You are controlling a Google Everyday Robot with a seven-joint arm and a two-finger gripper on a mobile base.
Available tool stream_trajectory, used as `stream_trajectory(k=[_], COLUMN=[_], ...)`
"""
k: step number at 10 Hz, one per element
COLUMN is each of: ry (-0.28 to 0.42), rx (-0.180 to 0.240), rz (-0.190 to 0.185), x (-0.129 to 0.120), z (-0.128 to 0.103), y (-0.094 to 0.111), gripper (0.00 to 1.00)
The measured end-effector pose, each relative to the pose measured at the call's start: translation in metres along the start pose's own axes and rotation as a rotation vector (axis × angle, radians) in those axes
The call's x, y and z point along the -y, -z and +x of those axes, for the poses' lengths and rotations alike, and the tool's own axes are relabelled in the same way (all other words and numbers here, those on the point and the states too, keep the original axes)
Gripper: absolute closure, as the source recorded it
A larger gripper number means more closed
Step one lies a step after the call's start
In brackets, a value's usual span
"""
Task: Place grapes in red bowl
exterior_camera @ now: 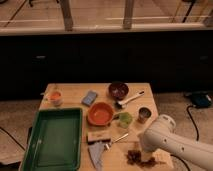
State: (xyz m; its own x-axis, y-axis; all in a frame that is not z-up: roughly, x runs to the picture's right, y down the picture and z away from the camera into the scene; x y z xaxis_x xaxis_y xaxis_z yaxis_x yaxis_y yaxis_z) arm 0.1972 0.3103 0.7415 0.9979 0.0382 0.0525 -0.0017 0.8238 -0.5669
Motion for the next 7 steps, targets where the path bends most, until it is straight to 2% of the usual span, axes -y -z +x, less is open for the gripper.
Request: stream_trajectory(k=[2,5,7], ry=[-0.007,-0.011,-0.021], rx=[-0.004,-0.006,-0.009], rz=[-0.002,-0.004,-0.004], x=[-0.0019,-0.0025,-0.0026], z=[0.0018,0.0004,0.0006], y=[-0.0030,-0.0043,-0.0039], gripper=[0.32,0.48,0.48])
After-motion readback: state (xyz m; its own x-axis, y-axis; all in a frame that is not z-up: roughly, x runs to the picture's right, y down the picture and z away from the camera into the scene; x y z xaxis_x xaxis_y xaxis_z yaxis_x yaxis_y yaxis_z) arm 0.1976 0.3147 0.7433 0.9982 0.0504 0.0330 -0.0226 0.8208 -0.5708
